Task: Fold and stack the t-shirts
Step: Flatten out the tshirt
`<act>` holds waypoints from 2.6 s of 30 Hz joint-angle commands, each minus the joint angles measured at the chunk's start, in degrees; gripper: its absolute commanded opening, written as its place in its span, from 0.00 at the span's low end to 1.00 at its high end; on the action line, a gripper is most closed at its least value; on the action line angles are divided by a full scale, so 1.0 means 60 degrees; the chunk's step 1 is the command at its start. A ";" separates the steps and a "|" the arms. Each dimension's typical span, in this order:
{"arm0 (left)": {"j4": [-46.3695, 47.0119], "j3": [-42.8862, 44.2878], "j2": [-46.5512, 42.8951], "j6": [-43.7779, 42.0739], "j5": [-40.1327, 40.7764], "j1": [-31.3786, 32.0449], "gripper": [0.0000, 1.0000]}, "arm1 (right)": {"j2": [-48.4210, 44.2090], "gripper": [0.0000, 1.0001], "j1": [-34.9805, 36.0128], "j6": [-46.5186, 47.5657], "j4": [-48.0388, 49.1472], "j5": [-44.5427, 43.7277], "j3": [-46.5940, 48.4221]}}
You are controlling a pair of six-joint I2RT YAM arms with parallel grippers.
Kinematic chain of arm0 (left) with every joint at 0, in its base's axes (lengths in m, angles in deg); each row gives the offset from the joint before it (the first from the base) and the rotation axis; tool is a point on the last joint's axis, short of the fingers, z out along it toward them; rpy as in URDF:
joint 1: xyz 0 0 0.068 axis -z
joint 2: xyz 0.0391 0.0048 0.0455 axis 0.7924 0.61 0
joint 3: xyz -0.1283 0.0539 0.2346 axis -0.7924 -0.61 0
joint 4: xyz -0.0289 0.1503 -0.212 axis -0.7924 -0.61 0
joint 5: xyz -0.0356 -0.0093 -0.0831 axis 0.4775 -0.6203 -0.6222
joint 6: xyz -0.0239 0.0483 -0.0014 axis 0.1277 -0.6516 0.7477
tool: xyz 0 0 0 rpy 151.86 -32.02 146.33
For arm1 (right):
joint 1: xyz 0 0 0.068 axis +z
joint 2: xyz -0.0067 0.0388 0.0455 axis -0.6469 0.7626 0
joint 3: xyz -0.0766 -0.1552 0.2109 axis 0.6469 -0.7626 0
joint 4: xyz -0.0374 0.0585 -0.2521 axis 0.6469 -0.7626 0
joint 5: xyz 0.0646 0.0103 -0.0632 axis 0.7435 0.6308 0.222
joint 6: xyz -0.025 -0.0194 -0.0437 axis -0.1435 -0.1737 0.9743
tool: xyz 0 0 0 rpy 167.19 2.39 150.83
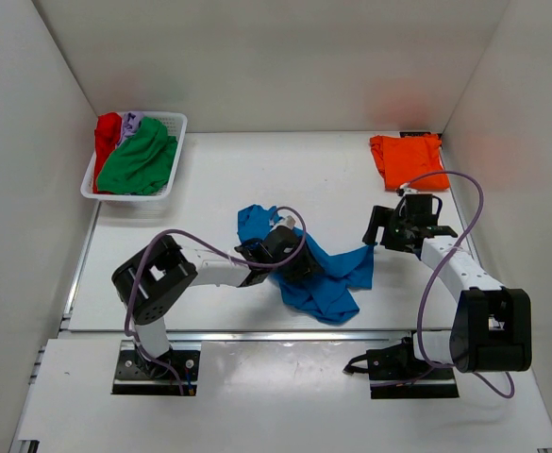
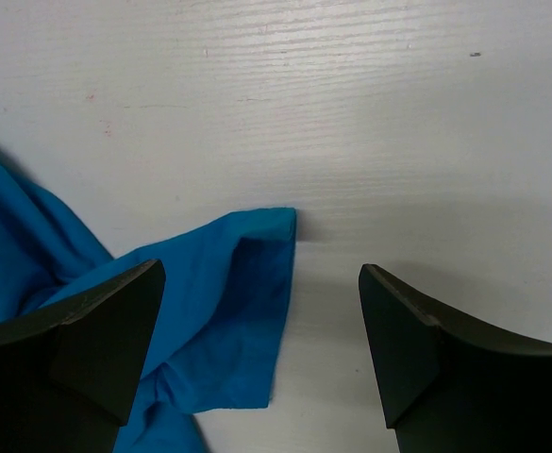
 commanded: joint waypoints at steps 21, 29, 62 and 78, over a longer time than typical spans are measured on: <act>-0.1311 0.2384 -0.2534 -0.1330 -0.0058 -0.2167 0.00 | -0.0383 0.81 -0.0151 0.0334 0.0007 0.0431 -0.0031; -0.3878 0.4206 -0.5682 -0.2345 -0.2666 -0.5390 0.00 | -0.0340 0.72 0.0052 0.0335 0.0051 0.1367 -0.0074; -0.3747 -0.0792 -0.8616 -0.2636 -0.3254 -0.7516 0.00 | 0.1608 0.38 0.4654 -0.2025 -0.1222 -0.0155 -0.0544; -0.3806 0.1884 -0.6833 -0.3441 -0.3867 -0.8087 0.00 | -0.0192 0.00 0.3629 0.0363 -0.2645 -0.1970 0.2794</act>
